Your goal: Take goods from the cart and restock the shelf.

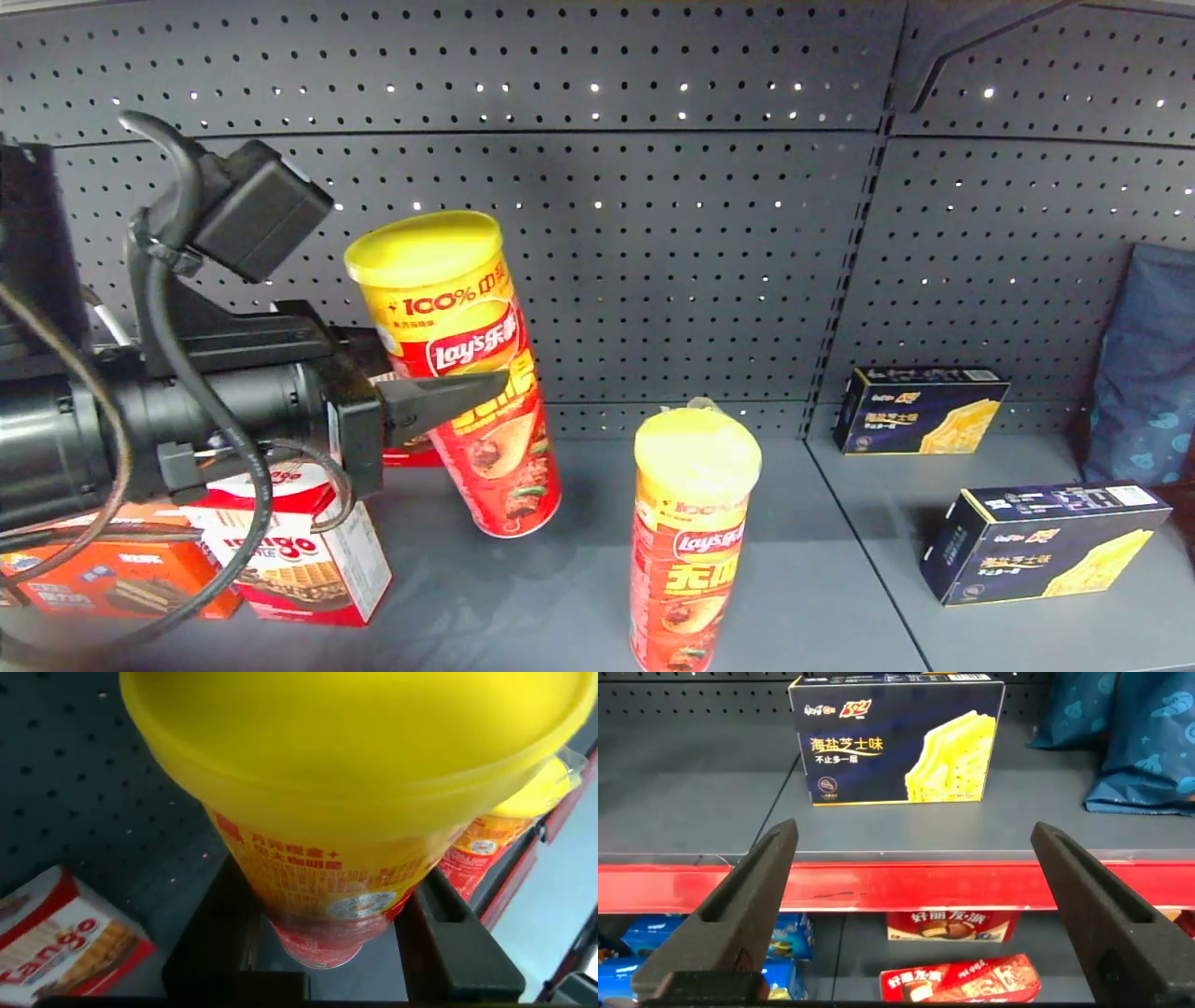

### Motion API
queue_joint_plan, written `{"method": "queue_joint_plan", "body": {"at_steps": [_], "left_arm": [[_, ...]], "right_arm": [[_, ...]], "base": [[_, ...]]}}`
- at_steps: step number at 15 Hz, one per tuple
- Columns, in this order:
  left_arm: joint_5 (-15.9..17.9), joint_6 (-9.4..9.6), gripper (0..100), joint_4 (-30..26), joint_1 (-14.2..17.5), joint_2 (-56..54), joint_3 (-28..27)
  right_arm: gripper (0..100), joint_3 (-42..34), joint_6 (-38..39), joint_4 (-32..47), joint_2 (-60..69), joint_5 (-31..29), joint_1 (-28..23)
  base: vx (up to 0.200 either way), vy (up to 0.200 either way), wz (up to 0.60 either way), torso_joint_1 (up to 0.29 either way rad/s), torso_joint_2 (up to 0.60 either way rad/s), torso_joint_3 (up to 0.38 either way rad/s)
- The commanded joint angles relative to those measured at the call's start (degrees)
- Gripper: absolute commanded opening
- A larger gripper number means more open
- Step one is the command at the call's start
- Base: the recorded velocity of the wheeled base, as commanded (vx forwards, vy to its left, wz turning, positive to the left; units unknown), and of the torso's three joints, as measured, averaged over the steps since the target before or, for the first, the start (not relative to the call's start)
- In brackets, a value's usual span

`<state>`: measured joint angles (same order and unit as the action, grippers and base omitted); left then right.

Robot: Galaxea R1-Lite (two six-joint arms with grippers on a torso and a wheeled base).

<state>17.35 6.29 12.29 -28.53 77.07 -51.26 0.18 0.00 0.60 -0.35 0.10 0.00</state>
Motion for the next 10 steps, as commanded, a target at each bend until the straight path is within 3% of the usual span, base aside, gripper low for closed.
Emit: {"method": "queue_joint_plan", "body": {"at_steps": [1,5,7,10], "left_arm": [[6.73,0.21,0,0.46,1.9,7.13,-2.53],[7.97,0.3,0,0.1,4.0,17.94,-11.58],[11.48,0.3,0,0.19,5.32,22.51,-16.15],[12.1,0.65,0,0.1,5.32,27.78,-21.42]], "right_arm": [[100,-0.01,0.0,0.02,-0.17,-0.01,0.0],[100,-0.01,0.0,0.02,-0.17,-0.01,0.0],[100,-0.01,0.0,0.02,-0.17,-0.01,0.0],[100,-0.01,0.0,0.02,-0.17,-0.01,0.0]], "base": [[0.0,0.0,0.0,0.0,0.0,0.0],[0.0,0.0,0.0,0.0,0.0,0.0],[0.0,0.0,0.0,0.0,0.0,0.0],[0.0,0.0,0.0,0.0,0.0,0.0]]}}
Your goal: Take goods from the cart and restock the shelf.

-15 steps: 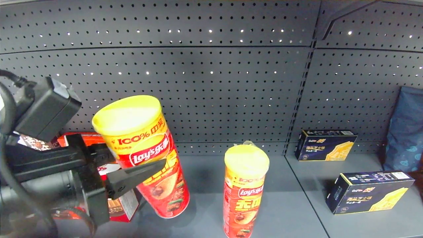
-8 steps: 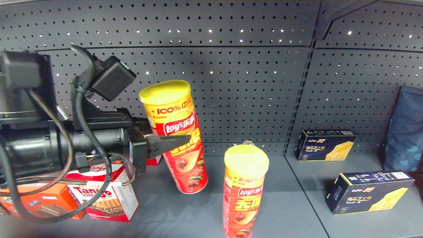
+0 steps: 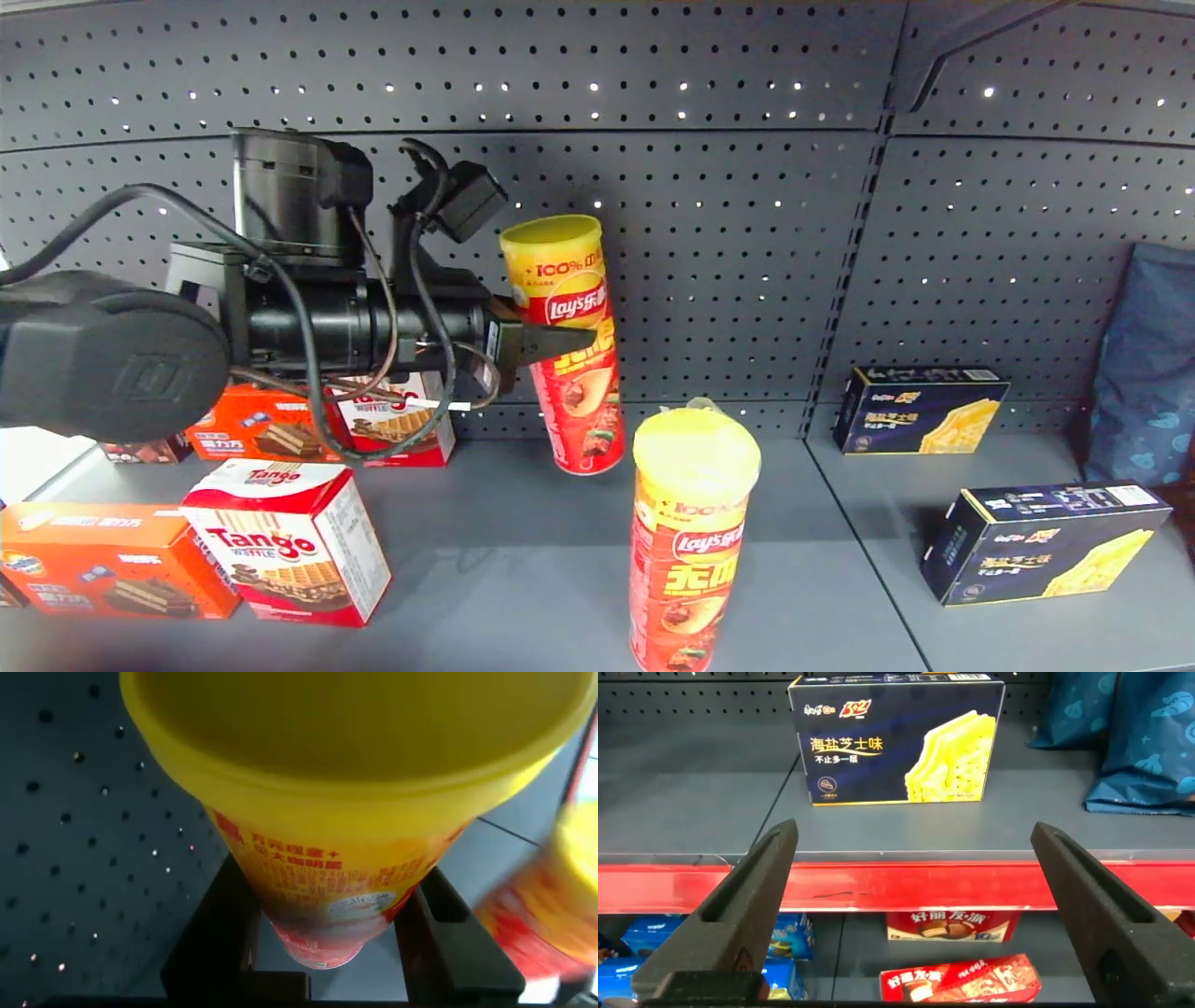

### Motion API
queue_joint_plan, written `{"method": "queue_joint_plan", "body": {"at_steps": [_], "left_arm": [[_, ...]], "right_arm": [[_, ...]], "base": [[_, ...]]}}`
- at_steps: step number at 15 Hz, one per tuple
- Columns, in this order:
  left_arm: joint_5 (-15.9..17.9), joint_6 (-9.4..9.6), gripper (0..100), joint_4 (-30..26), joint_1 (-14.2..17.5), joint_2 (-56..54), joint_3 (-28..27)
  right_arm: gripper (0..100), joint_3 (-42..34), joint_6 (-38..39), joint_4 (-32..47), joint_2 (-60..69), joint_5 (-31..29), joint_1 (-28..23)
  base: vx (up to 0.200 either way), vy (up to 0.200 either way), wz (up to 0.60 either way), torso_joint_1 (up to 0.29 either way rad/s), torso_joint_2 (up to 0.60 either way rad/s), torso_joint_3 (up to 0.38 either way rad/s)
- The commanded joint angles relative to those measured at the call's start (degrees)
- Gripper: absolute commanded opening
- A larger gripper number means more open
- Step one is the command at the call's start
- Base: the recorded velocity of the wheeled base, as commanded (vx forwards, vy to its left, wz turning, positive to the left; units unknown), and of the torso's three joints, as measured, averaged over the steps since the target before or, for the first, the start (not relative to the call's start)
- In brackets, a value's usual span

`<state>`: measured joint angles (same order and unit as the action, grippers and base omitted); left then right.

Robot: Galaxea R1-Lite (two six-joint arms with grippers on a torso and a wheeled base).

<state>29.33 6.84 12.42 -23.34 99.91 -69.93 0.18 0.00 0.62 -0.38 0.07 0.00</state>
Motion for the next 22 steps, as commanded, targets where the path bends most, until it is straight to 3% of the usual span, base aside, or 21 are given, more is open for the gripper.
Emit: {"method": "queue_joint_plan", "body": {"at_steps": [1,3,5,11,14,22], "left_arm": [[0.29,2.48,0,-0.12,0.23,6.17,-3.2],[2.84,7.4,0,-0.12,1.11,7.75,-3.2],[3.89,8.45,0,-0.03,1.11,9.6,-4.43],[3.89,8.89,0,0.85,0.14,14.52,-6.45],[3.8,10.56,0,1.29,-0.91,16.63,-7.51],[3.8,9.51,0,1.11,-2.32,18.04,-8.82]], "right_arm": [[100,-0.01,0.0,-0.01,-0.15,0.01,0.0],[100,-0.01,0.0,-0.01,-0.15,0.01,0.0],[100,-0.01,0.0,-0.01,-0.15,0.01,0.0],[100,-0.01,0.0,-0.01,-0.15,0.01,0.0],[100,-0.01,0.0,-0.01,-0.15,0.01,0.0],[100,-0.01,0.0,-0.01,-0.15,0.01,0.0]], "base": [[0.0,0.0,0.0,0.0,0.0,0.0],[0.0,0.0,0.0,0.0,0.0,0.0],[0.0,0.0,0.0,0.0,0.0,0.0],[0.0,0.0,0.0,0.0,0.0,0.0],[0.0,0.0,0.0,0.0,0.0,0.0],[0.0,0.0,0.0,0.0,0.0,0.0]]}}
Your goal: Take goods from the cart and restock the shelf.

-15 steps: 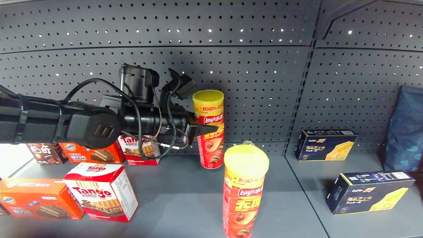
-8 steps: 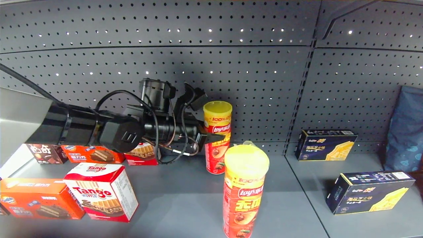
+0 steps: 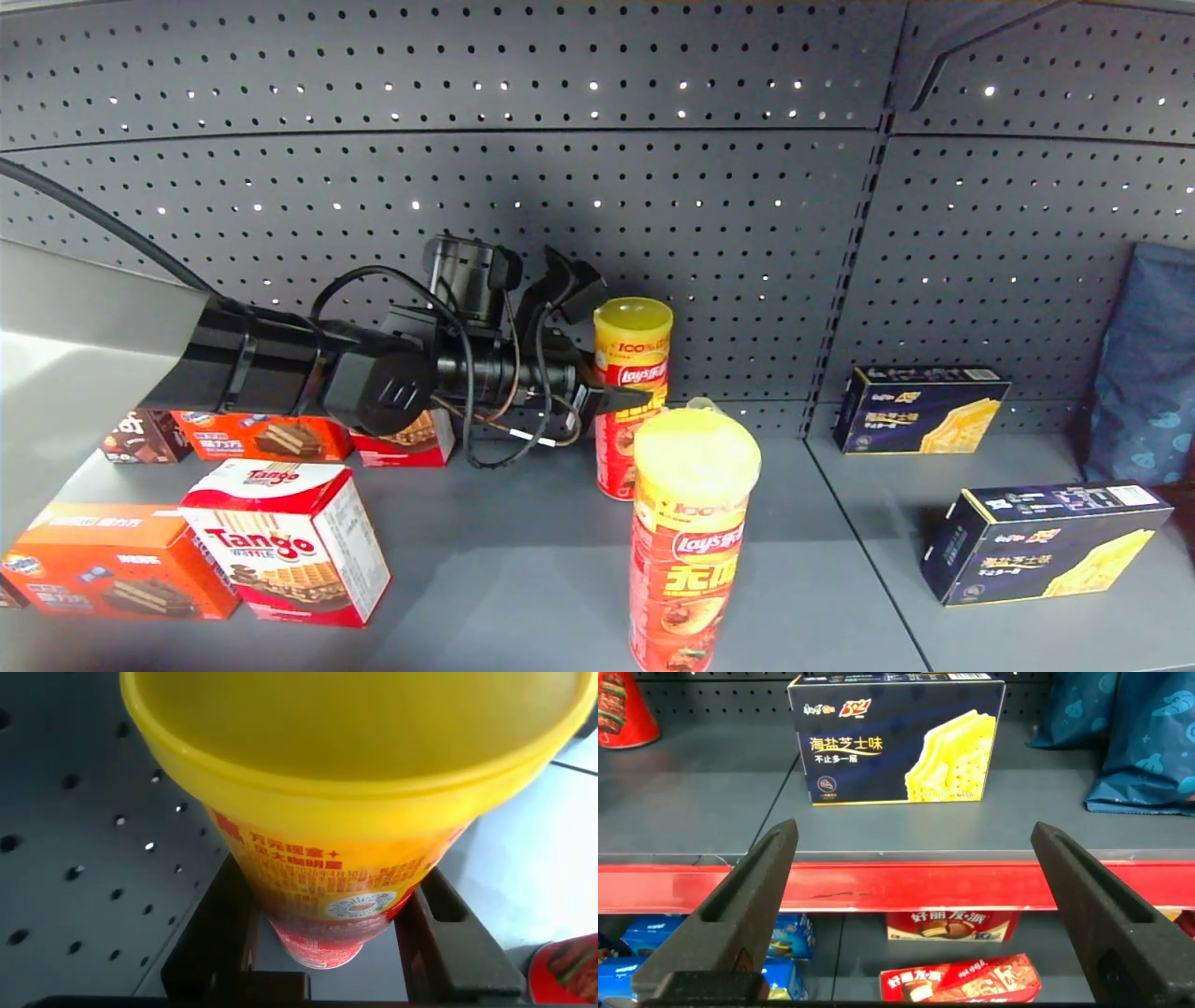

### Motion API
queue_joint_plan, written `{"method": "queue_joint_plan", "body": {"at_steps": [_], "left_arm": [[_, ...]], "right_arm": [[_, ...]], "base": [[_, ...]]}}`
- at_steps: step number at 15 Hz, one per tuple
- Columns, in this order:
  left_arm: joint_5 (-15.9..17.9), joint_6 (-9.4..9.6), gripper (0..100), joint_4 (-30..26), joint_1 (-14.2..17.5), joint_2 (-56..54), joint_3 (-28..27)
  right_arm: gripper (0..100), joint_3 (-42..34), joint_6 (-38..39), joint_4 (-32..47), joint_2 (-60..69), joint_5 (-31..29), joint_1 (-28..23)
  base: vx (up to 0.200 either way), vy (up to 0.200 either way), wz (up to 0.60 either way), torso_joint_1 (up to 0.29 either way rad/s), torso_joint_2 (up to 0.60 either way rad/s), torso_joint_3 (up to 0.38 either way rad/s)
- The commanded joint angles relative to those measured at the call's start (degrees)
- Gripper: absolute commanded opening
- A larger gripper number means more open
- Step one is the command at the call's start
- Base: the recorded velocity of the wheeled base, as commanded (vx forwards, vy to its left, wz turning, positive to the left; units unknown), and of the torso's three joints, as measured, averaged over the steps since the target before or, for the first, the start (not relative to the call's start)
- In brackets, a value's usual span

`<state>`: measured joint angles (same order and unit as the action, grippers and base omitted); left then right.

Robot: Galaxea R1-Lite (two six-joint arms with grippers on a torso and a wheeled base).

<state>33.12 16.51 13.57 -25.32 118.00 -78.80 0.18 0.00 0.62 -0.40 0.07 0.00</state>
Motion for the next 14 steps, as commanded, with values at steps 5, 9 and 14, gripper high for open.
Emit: {"method": "queue_joint_plan", "body": {"at_steps": [5,9,14], "left_arm": [[-0.07,-0.6,0,-0.03,-0.78,0.03,0.31],[-0.69,-0.6,100,0.05,-1.57,0.12,0.75],[-2.18,-0.51,100,0.41,-0.96,-4.89,5.67]], "right_arm": [[100,-0.01,0.0,-0.01,-0.13,0.01,0.0],[100,-0.01,0.0,-0.01,-0.13,0.01,0.0],[100,-0.01,0.0,-0.01,-0.13,0.01,0.0]], "base": [[0.0,0.0,0.0,0.0,0.0,0.0],[0.0,0.0,0.0,0.0,0.0,0.0],[0.0,0.0,0.0,0.0,0.0,0.0]]}}
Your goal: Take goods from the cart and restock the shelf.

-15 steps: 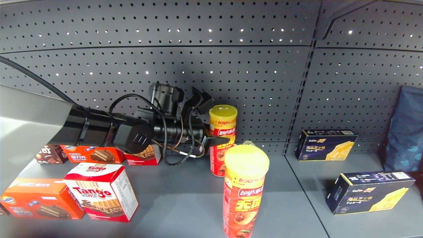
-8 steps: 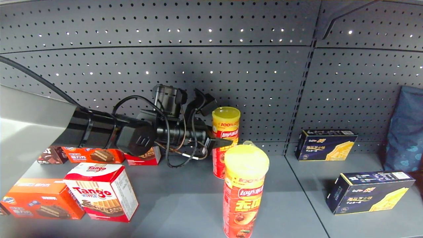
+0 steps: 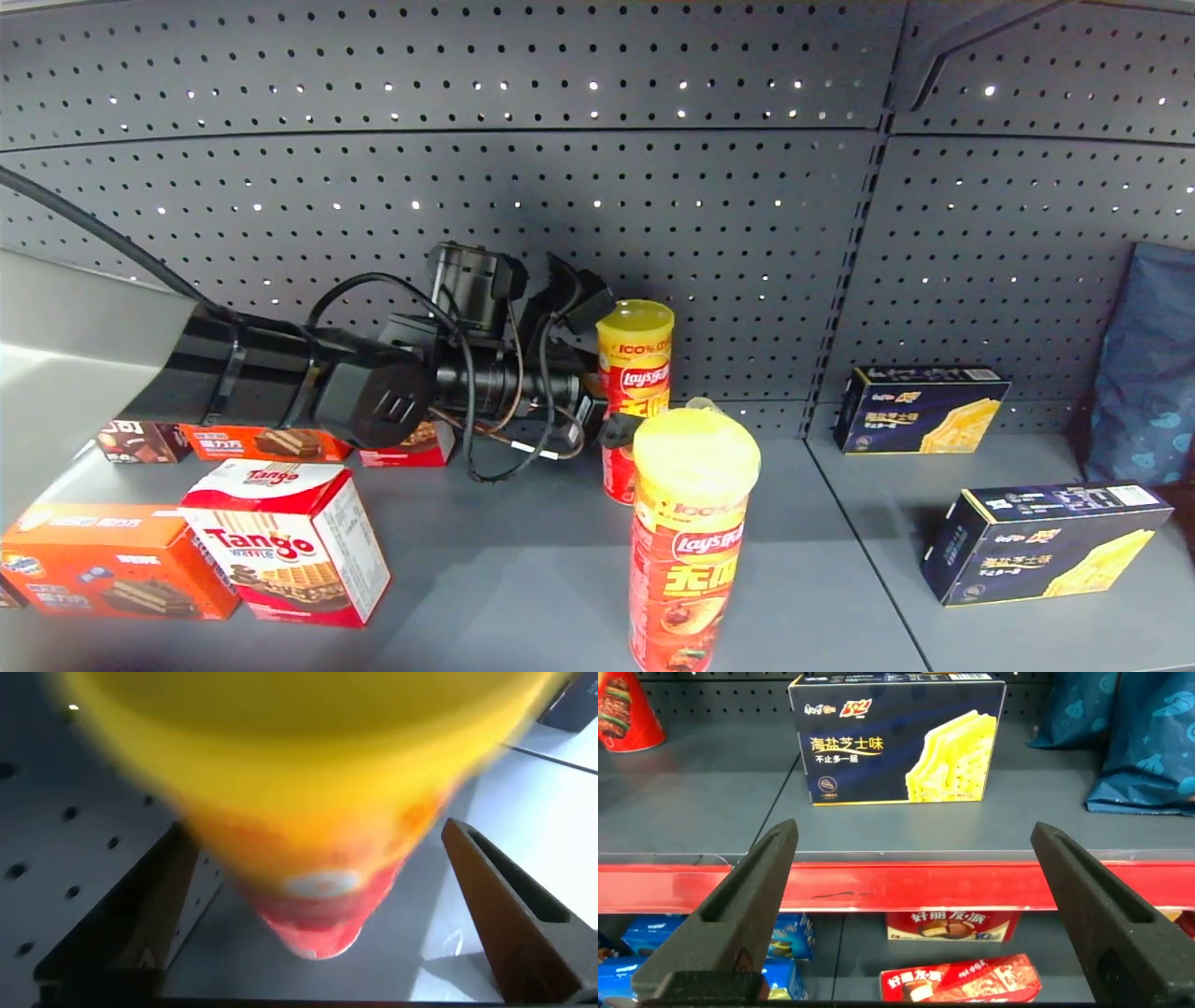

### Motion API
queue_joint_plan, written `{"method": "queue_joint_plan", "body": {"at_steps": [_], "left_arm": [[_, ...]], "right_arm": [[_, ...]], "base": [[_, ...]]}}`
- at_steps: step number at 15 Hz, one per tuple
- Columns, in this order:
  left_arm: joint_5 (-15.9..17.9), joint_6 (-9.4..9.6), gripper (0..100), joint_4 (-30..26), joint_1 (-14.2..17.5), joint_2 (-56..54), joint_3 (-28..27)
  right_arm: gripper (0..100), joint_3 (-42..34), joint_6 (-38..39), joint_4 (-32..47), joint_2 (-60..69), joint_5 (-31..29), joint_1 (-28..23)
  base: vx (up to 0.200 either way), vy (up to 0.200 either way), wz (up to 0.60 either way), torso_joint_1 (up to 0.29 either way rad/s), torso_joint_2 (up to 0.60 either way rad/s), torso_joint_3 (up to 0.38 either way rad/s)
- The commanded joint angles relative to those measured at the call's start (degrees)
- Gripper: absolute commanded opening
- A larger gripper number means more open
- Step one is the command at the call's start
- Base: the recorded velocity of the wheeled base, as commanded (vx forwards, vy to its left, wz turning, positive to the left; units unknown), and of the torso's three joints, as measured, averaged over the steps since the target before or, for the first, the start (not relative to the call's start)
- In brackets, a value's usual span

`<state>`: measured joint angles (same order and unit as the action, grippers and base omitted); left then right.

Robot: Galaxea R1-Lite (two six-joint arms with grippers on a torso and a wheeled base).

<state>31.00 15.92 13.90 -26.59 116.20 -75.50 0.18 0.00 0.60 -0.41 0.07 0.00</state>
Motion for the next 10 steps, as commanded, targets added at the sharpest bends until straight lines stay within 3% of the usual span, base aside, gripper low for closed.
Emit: {"method": "queue_joint_plan", "body": {"at_steps": [1,4,5,7,8,10], "left_arm": [[-0.06,0.08,100,1.84,0.66,-5.63,5.62],[-0.06,0.08,100,3.94,1.71,-8.53,9.23],[-0.77,0.08,100,4.74,2.33,-11.79,12.83],[-4.37,0.25,100,4.74,3.12,-12.67,13.62],[-8.15,0.25,100,4.74,3.12,-13.28,14.41],[-9.03,0.43,100,4.74,3.03,-14.16,16.17]], "right_arm": [[100,-0.01,0.0,0.02,-0.11,0.01,0.0],[100,-0.01,0.0,0.02,-0.11,0.01,0.0],[100,-0.01,0.0,0.02,-0.11,0.01,0.0],[100,-0.01,0.0,0.02,-0.11,0.01,0.0],[100,-0.01,0.0,0.02,-0.11,0.01,0.0],[100,-0.01,0.0,0.02,-0.11,0.01,0.0]], "base": [[0.0,0.0,0.0,0.0,0.0,0.0],[0.0,0.0,0.0,0.0,0.0,0.0],[0.0,0.0,0.0,0.0,0.0,0.0],[0.0,0.0,0.0,0.0,0.0,0.0],[0.0,0.0,0.0,0.0,0.0,0.0],[0.0,0.0,0.0,0.0,0.0,0.0]]}}
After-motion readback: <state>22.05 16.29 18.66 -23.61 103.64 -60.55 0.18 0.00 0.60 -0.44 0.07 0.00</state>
